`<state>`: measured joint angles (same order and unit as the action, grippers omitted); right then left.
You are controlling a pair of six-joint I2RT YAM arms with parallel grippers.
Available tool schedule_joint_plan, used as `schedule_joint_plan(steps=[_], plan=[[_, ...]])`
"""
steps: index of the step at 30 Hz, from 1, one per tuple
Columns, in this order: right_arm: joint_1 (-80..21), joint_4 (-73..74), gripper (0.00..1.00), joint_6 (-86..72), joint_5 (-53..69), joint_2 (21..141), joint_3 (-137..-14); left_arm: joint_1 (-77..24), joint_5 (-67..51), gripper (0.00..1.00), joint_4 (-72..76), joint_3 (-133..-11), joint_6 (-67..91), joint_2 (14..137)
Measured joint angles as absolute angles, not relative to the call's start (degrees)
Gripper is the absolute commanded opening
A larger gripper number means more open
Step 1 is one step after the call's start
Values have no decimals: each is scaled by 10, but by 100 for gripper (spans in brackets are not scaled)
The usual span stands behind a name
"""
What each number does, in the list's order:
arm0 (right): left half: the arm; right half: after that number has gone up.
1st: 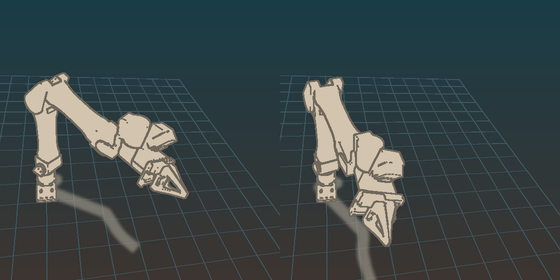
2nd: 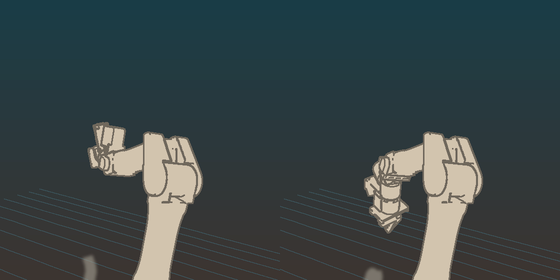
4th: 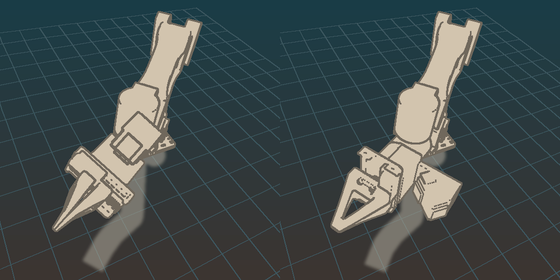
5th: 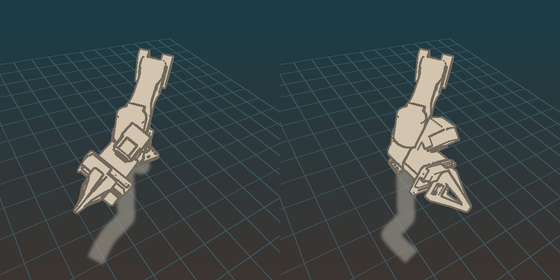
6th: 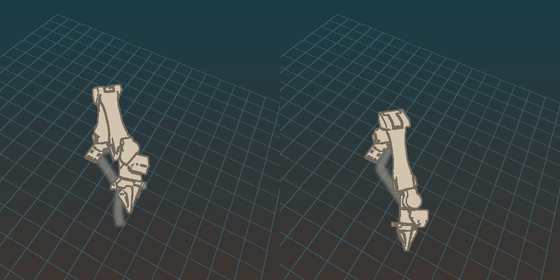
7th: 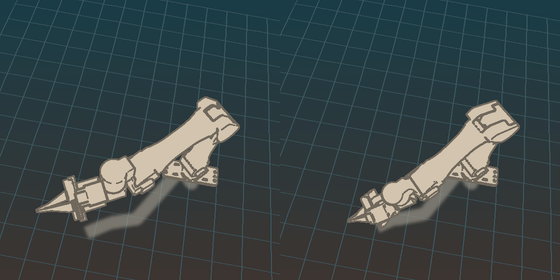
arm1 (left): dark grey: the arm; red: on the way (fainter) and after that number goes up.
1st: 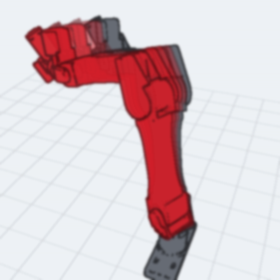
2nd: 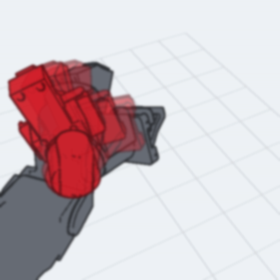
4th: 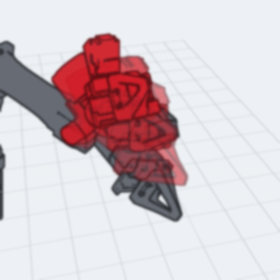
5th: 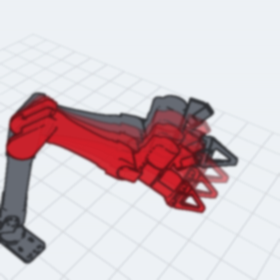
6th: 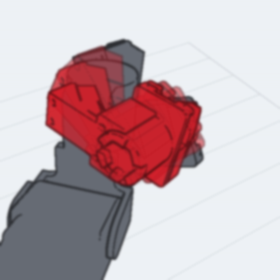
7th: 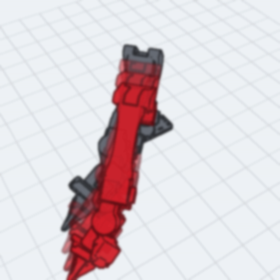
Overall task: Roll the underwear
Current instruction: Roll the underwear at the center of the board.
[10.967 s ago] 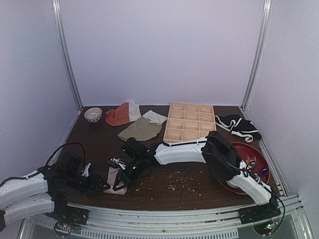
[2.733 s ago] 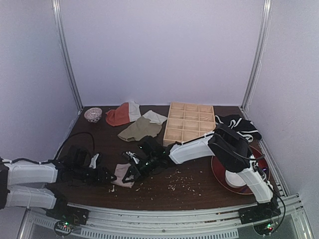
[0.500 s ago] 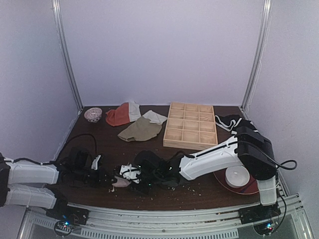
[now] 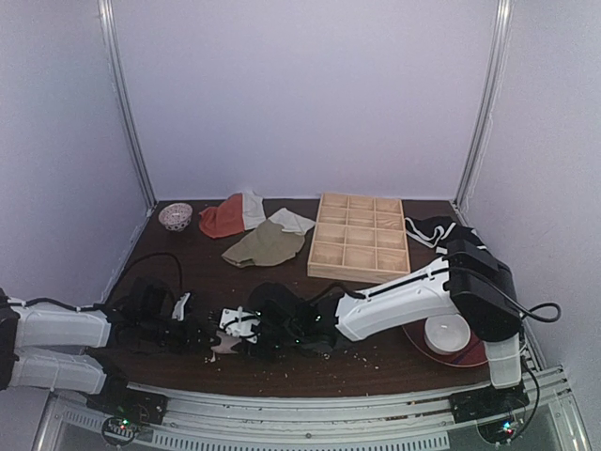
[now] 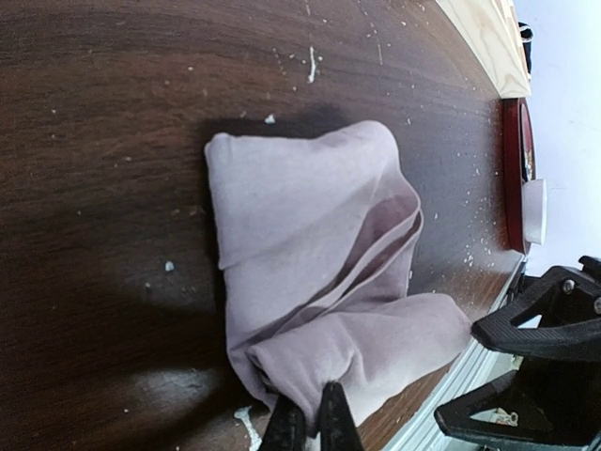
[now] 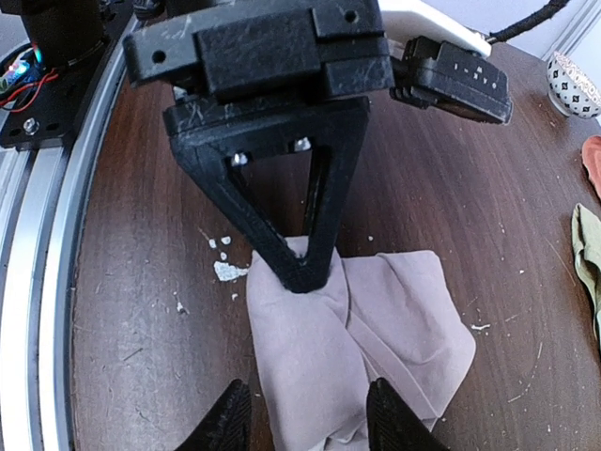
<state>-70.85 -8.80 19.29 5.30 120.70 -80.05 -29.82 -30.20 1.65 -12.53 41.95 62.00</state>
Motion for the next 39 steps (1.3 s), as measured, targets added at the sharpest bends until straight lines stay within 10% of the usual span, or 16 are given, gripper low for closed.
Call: schedule_joint_plan(steps=[39], plan=[[-722, -137, 44, 249, 49, 1243, -776, -300, -302, 0, 0, -125, 420, 606]])
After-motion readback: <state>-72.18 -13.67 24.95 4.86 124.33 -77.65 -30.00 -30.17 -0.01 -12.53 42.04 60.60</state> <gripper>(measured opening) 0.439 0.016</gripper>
